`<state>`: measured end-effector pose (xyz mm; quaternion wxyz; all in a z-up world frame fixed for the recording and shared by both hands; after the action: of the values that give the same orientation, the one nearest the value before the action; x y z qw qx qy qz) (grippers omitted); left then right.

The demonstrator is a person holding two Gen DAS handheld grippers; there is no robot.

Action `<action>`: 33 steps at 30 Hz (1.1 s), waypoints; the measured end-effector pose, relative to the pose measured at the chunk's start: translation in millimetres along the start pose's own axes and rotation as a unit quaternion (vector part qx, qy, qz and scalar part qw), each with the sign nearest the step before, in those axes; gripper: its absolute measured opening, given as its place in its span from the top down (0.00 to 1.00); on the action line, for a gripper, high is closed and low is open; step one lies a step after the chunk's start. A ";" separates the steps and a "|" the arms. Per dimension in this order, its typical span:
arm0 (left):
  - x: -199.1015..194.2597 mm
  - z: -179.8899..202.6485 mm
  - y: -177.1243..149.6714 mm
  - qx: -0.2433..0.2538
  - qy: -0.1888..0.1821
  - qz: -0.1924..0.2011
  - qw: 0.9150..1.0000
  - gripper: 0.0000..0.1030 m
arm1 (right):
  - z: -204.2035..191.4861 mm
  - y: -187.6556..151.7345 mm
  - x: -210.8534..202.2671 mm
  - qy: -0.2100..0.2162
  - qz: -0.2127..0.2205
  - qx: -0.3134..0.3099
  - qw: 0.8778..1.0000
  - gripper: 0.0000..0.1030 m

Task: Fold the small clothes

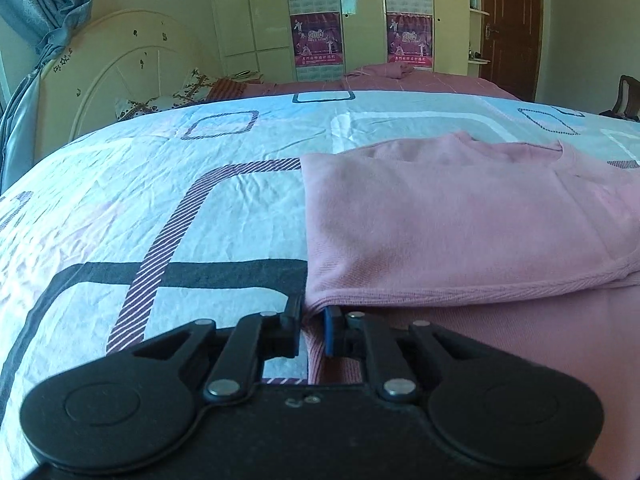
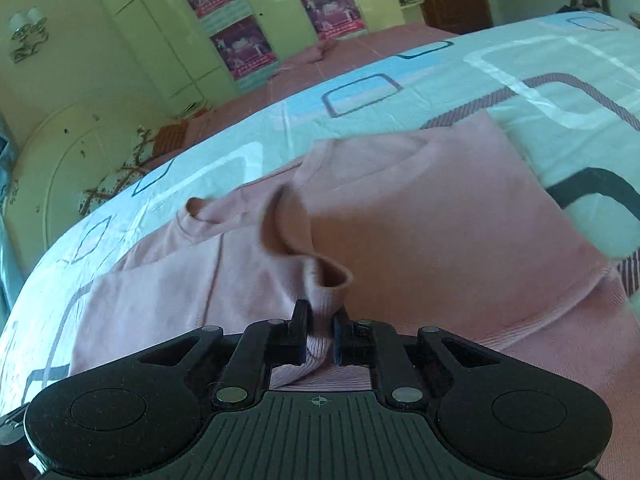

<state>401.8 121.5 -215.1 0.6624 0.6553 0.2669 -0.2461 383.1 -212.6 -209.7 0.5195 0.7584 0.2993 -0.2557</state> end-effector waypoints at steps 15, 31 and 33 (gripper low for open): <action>-37.3 0.1 27.6 -0.078 -0.063 -0.004 0.995 0.74 | 17.8 -1.2 -4.0 0.020 -0.021 0.028 0.999 0.89; 53.4 26.5 63.3 -0.075 -0.069 -0.035 0.994 0.72 | 21.4 -2.3 -27.1 0.008 0.004 -0.046 0.999 0.82; 60.6 30.8 70.7 -0.070 -0.074 -0.034 0.994 0.72 | 26.6 6.1 -26.4 -0.003 0.018 -0.036 0.999 0.74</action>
<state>495.2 93.6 -204.1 0.7161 0.5777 0.2562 -0.2966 367.3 -244.3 -196.1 0.5521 0.7434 0.2931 -0.2380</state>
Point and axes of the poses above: each gripper's, at about its wrist camera, not at the fingertips, and x roughly the way its jaws point, z to its right, y to its top, the point moved 4 cm from there along x, roughly the way its jaws point, and after that the axes turned 9 degrees about -x, right-handed, at the moved point
